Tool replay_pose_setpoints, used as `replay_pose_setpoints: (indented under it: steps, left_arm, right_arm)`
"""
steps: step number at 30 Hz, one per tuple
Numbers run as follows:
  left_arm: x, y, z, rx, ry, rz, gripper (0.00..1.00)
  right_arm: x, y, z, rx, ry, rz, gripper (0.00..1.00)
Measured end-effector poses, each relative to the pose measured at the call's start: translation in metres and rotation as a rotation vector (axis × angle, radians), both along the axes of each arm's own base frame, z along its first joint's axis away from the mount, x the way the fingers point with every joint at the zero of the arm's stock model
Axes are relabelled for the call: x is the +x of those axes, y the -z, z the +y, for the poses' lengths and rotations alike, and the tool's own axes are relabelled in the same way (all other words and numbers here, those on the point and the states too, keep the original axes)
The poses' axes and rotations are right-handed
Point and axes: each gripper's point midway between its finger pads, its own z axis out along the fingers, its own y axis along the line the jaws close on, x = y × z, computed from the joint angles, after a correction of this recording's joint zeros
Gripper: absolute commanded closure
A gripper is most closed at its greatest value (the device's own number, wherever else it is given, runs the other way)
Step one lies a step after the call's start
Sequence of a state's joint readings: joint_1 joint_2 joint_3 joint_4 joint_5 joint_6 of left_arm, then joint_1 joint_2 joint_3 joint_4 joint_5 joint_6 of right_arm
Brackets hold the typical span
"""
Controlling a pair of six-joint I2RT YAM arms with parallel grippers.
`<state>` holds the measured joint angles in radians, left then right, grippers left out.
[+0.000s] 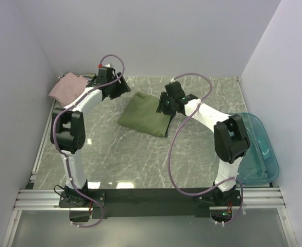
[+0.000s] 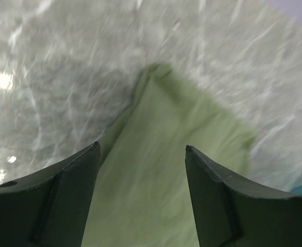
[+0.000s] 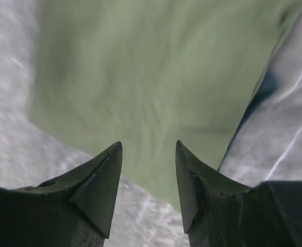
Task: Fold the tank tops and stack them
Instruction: Fold the tank top, then neatly place the folded tank top to the corner
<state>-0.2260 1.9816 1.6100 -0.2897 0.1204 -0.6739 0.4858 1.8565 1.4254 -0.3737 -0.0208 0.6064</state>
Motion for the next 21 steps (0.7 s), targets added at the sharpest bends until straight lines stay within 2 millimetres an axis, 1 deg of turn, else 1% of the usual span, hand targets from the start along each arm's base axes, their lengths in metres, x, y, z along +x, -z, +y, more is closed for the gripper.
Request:
replay_pose_setpoints:
  steps: [2, 4, 5, 8, 9, 11, 14, 16, 19, 21]
  left_arm:
    - [-0.006, 0.021, 0.0, 0.035, 0.031, 0.052, 0.26]
    - [-0.013, 0.039, 0.001, 0.061, 0.059, 0.095, 0.26]
    - [-0.017, 0.051, 0.002, 0.078, 0.078, 0.127, 0.25]
    - [-0.025, 0.075, 0.0, 0.09, 0.127, 0.184, 0.23]
    - [-0.027, 0.082, -0.001, 0.092, 0.143, 0.201, 0.23]
    - [-0.033, 0.095, -0.002, 0.083, 0.162, 0.239, 0.23]
    - [-0.035, 0.101, 0.0, 0.074, 0.157, 0.26, 0.23]
    - [-0.036, 0.102, 0.006, 0.059, 0.132, 0.262, 0.22]
    - [-0.045, 0.1, 0.028, 0.015, 0.042, 0.279, 0.21]
    - [-0.053, 0.091, 0.049, -0.015, -0.046, 0.291, 0.21]
  right_arm:
    - [-0.013, 0.026, 0.0, -0.009, -0.013, 0.061, 0.48]
    - [-0.02, 0.048, -0.007, -0.027, -0.01, 0.111, 0.48]
    - [-0.024, 0.06, -0.011, -0.038, -0.005, 0.139, 0.48]
    - [-0.035, 0.085, -0.024, -0.054, 0.011, 0.199, 0.48]
    - [-0.037, 0.089, -0.028, -0.051, 0.018, 0.212, 0.48]
    - [-0.033, 0.089, -0.033, -0.041, 0.03, 0.209, 0.48]
    - [-0.029, 0.089, -0.04, -0.038, 0.044, 0.208, 0.49]
    - [-0.028, 0.089, -0.042, -0.043, 0.047, 0.206, 0.49]
    - [-0.027, 0.089, -0.043, -0.048, 0.044, 0.202, 0.48]
    - [-0.027, 0.089, -0.044, -0.056, 0.039, 0.197, 0.47]
